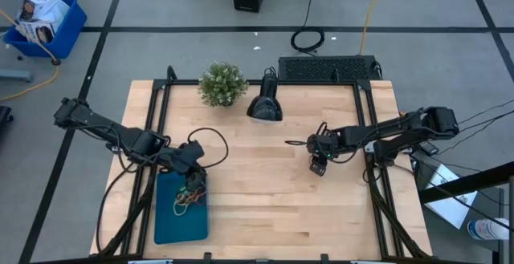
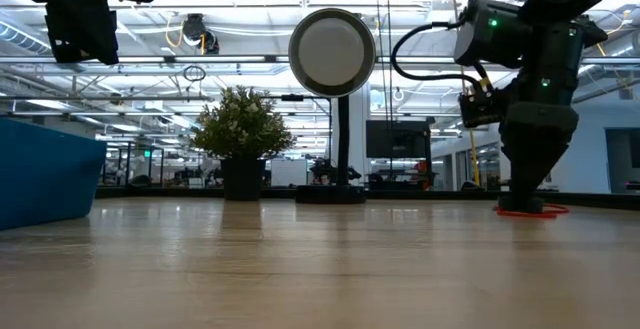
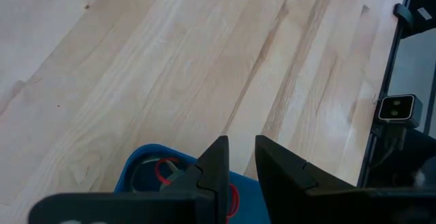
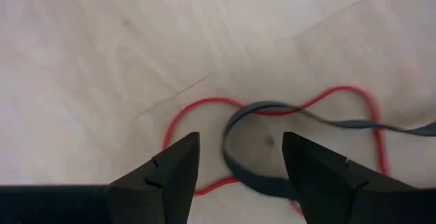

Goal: Pick and place rubber bands into bin
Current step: Put the black rubber band into the blue bin

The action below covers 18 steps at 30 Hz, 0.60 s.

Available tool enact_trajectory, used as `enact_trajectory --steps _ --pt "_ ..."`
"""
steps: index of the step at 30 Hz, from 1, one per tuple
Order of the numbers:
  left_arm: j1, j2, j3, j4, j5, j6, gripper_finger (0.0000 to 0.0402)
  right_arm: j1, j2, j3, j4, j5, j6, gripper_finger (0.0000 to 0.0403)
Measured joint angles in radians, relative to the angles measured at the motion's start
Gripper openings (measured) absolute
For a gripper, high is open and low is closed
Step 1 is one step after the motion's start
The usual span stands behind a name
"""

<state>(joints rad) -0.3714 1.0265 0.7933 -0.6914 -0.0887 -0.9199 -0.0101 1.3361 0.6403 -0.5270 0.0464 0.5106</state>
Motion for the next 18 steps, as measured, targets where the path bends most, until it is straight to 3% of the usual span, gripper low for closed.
enact_trajectory --steps 8,18 --pt "0.0 0.0 0.0 0.0 0.0 0.0 0.0076 -0.001 0.0 0.0 0.003 0.005 0.049 0.0205" --pt "0.0 0.0 0.0 0.0 0.0 0.0 0.0076 0.009 0.0 0.0 0.043 0.008 -0.048 0.0207"
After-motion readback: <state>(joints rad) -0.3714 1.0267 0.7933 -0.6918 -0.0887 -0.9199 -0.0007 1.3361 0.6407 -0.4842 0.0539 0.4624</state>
